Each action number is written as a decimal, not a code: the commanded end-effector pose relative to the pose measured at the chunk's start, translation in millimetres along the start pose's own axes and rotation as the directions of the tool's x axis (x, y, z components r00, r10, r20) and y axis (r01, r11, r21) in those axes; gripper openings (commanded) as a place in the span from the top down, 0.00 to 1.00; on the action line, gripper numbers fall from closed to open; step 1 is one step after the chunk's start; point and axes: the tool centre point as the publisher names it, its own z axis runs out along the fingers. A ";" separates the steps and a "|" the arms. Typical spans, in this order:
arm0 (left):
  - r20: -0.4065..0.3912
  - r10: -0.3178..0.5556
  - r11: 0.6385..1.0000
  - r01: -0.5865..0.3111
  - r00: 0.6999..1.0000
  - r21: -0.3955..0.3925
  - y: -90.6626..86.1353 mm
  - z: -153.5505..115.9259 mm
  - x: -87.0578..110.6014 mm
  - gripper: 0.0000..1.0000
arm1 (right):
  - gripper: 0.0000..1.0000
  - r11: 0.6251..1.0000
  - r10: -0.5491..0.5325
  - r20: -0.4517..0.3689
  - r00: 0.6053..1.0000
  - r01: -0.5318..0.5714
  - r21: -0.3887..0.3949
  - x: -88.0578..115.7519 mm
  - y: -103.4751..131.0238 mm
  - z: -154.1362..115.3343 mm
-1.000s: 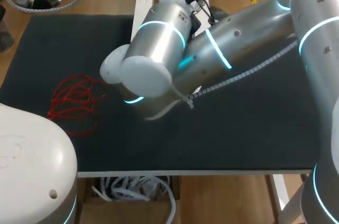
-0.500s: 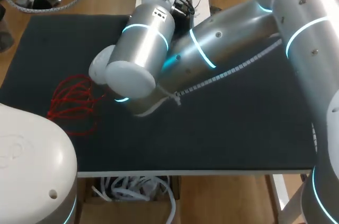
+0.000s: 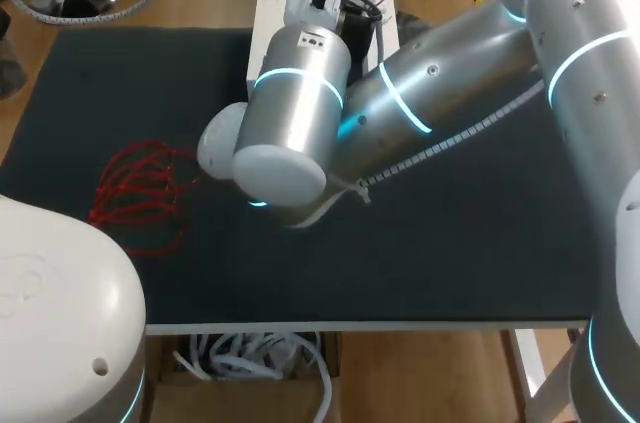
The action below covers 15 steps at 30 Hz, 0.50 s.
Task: Grab the tape and strap the tape.
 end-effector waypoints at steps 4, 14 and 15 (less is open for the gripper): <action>0.000 -0.001 1.000 0.001 1.000 -0.004 -0.6 -0.3 0.1 1.00 | 1.00 0.999 -0.050 0.008 0.999 0.051 -0.001 5.8 -2.2 1.8; 0.000 -0.001 1.000 0.001 1.000 -0.004 -0.6 -0.3 0.1 1.00 | 1.00 0.994 -0.108 -0.004 0.994 0.108 -0.001 11.5 -1.0 0.8; 0.000 -0.001 1.000 0.001 1.000 -0.004 -0.6 -0.3 0.1 1.00 | 1.00 0.995 -0.104 -0.025 0.994 0.104 0.001 11.4 -0.7 0.5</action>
